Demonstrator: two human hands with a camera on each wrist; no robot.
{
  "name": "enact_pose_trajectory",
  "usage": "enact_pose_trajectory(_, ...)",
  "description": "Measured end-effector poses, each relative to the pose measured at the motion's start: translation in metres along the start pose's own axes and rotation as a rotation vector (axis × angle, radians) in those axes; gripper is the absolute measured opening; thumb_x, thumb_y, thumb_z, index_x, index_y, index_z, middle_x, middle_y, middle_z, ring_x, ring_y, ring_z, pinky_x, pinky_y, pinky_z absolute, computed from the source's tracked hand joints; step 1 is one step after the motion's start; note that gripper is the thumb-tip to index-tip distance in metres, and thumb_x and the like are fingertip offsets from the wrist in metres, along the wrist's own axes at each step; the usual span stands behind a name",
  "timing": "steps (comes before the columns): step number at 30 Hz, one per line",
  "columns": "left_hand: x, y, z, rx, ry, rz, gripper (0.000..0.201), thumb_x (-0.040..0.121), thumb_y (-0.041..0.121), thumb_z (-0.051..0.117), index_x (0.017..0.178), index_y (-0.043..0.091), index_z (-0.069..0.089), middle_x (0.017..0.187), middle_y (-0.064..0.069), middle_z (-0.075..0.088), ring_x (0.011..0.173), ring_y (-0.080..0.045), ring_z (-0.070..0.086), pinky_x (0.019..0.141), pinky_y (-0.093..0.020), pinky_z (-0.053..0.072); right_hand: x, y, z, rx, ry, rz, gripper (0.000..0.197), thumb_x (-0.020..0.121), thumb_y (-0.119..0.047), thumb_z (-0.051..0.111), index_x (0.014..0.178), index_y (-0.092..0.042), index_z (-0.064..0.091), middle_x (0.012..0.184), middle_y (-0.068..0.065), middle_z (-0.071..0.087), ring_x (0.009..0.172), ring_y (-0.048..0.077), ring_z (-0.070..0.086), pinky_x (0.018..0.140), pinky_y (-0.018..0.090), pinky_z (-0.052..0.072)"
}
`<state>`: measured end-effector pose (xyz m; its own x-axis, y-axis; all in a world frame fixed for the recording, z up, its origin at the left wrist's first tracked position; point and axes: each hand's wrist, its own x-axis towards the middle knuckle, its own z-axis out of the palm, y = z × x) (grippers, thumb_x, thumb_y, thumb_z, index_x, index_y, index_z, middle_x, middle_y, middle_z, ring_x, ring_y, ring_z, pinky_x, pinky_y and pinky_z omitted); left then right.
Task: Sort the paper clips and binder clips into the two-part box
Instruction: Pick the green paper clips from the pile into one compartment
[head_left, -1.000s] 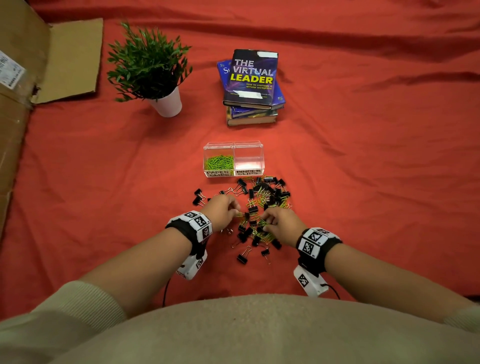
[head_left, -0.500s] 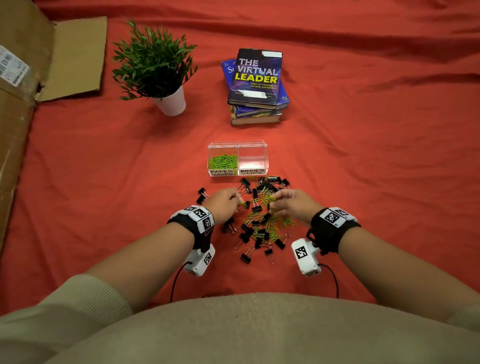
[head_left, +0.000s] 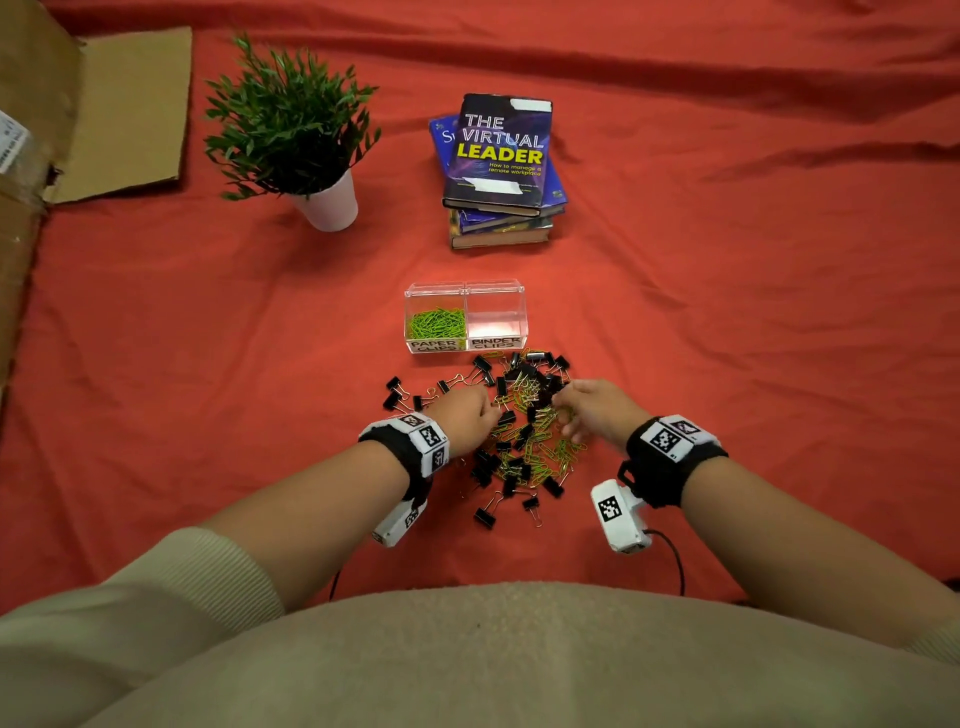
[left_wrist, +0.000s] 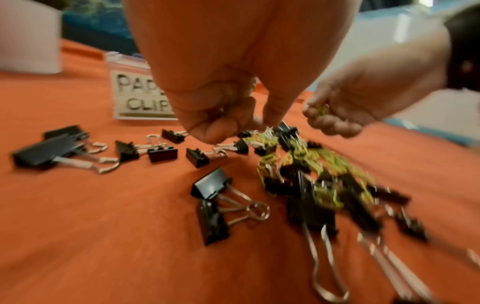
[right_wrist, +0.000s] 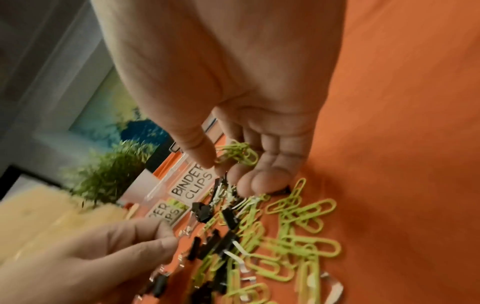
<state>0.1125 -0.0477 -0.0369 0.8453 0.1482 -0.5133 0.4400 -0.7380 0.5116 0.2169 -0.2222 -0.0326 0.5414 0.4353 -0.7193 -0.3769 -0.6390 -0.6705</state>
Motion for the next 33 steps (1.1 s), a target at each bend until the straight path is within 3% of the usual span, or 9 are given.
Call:
enact_pose_trajectory(3, 0.002, 0.001, 0.009, 0.208, -0.009, 0.026, 0.015, 0.094, 0.026, 0.050, 0.097, 0.011, 0.052, 0.088, -0.008, 0.063, 0.085, -0.028, 0.061, 0.068, -0.034, 0.047, 0.001, 0.007, -0.008, -0.468, 0.147, -0.063, 0.023, 0.092, -0.022, 0.050, 0.071, -0.014, 0.051, 0.064, 0.006, 0.056, 0.060, 0.021, 0.054, 0.058, 0.030, 0.044)
enact_pose_trajectory(6, 0.004, 0.005, 0.015, 0.330, 0.021, 0.021, 0.026, 0.093, 0.028, 0.054, 0.109, 0.009, 0.051, 0.104, -0.013, 0.064, 0.096, -0.033, 0.061, 0.075, -0.038, 0.049, -0.007, 0.012, -0.012, -0.782, 0.152, -0.059, 0.022, 0.088, -0.023, 0.052, 0.072, -0.009, 0.053, 0.072, 0.010, 0.056, 0.070, 0.023, 0.053, 0.059, 0.028, 0.039)
enact_pose_trajectory(12, 0.006, 0.005, 0.019, 0.344, 0.024, 0.017, 0.025, 0.093, 0.026, 0.055, 0.108, 0.007, 0.052, 0.106, -0.014, 0.063, 0.096, -0.033, 0.061, 0.077, -0.039, 0.050, -0.015, 0.027, 0.003, -0.931, 0.110, -0.077, 0.035, 0.079, -0.037, 0.070, 0.089, -0.007, 0.057, 0.089, 0.008, 0.054, 0.083, 0.022, 0.055, 0.066, 0.031, 0.045)
enact_pose_trajectory(14, 0.006, 0.005, 0.020, 0.324, 0.019, 0.002, 0.021, 0.094, 0.025, 0.054, 0.105, 0.008, 0.055, 0.105, -0.013, 0.064, 0.095, -0.033, 0.062, 0.079, -0.040, 0.053, -0.016, 0.032, 0.012, -0.927, 0.140, -0.144, 0.043, 0.081, -0.036, 0.069, 0.108, -0.006, 0.055, 0.108, 0.008, 0.055, 0.100, 0.022, 0.055, 0.084, 0.030, 0.048)
enact_pose_trajectory(16, 0.005, 0.005, 0.021, 0.302, 0.013, -0.008, 0.019, 0.093, 0.023, 0.053, 0.104, 0.009, 0.057, 0.103, -0.012, 0.064, 0.094, -0.032, 0.062, 0.080, -0.041, 0.053, -0.017, 0.034, 0.020, -0.896, 0.157, -0.192, 0.042, 0.084, -0.029, 0.066, 0.116, -0.006, 0.053, 0.117, 0.009, 0.054, 0.107, 0.023, 0.054, 0.090, 0.029, 0.045)
enact_pose_trajectory(24, 0.001, 0.002, 0.024, 0.276, -0.017, -0.003, 0.020, 0.090, 0.021, 0.052, 0.104, 0.006, 0.053, 0.100, -0.012, 0.062, 0.091, -0.031, 0.061, 0.073, -0.038, 0.049, -0.017, 0.034, 0.039, -0.856, 0.117, -0.249, 0.019, 0.087, -0.011, 0.054, 0.105, -0.006, 0.055, 0.114, 0.010, 0.053, 0.099, 0.023, 0.053, 0.079, 0.024, 0.037)
enact_pose_trajectory(28, -0.004, -0.006, 0.021, 0.172, -0.012, 0.024, 0.020, 0.089, 0.020, 0.055, 0.100, 0.004, 0.052, 0.100, -0.013, 0.057, 0.088, -0.030, 0.056, 0.070, -0.035, 0.042, -0.013, 0.026, 0.034, -0.697, 0.051, -0.209, 0.009, 0.086, -0.012, 0.060, 0.095, -0.012, 0.057, 0.085, 0.004, 0.063, 0.065, 0.015, 0.059, 0.059, 0.026, 0.049)
enact_pose_trajectory(30, -0.007, -0.011, 0.017, 0.075, -0.001, 0.020, 0.013, 0.088, 0.019, 0.057, 0.089, 0.008, 0.051, 0.089, -0.011, 0.054, 0.077, -0.026, 0.052, 0.066, -0.032, 0.040, -0.010, 0.014, 0.027, -0.510, -0.042, -0.149, 0.006, 0.085, -0.012, 0.064, 0.089, -0.011, 0.061, 0.077, 0.003, 0.066, 0.057, 0.010, 0.060, 0.060, 0.026, 0.053)
enact_pose_trajectory(33, -0.011, -0.022, 0.010, -0.065, 0.055, -0.028, 0.014, 0.084, 0.017, 0.061, 0.082, 0.014, 0.048, 0.080, -0.005, 0.053, 0.070, -0.022, 0.049, 0.060, -0.027, 0.036, -0.006, -0.015, 0.015, -0.292, -0.138, -0.123, 0.006, 0.082, -0.013, 0.069, 0.086, -0.008, 0.067, 0.083, 0.008, 0.072, 0.058, 0.011, 0.062, 0.067, 0.029, 0.053)
